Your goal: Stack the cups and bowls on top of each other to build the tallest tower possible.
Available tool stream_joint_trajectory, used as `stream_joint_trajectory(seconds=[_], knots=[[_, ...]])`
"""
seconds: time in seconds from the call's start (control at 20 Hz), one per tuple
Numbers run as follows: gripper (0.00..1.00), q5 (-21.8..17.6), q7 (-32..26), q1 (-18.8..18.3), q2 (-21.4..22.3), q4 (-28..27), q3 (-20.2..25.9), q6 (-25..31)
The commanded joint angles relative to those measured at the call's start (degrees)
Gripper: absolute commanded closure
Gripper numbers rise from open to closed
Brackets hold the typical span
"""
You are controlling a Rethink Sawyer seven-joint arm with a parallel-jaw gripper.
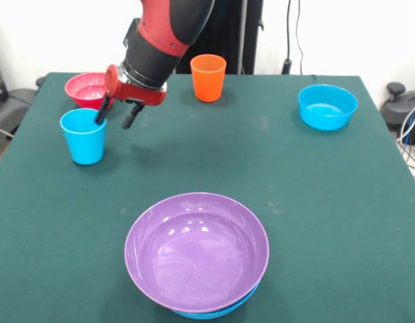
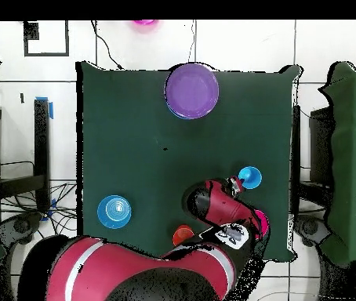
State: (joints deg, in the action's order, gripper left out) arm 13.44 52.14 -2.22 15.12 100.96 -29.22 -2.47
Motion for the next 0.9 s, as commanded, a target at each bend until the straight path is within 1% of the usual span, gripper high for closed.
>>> stream_joint_trajectory(seconds=[0.05,0.35,0.45,0.6,0.7,0.75,0.9], knots=[[0.00,-4.2,12.4,-2.2,-1.5,-1.4,12.3,-3.1],[0.00,-3.3,13.0,-2.1,-2.4,-2.1,11.4,-2.6],[0.00,-2.9,12.7,-1.7,-3.3,-2.9,10.3,-2.3],[0.00,-3.1,12.8,-2.4,-3.6,-2.8,10.4,-2.9],[0.00,-2.3,13.8,-2.4,-3.4,-2.5,10.1,-3.1],[1.00,-2.8,13.8,-3.0,-3.2,-2.5,10.6,-3.5],[1.00,-2.0,14.1,-3.5,-3.3,-2.8,10.8,-2.2]])
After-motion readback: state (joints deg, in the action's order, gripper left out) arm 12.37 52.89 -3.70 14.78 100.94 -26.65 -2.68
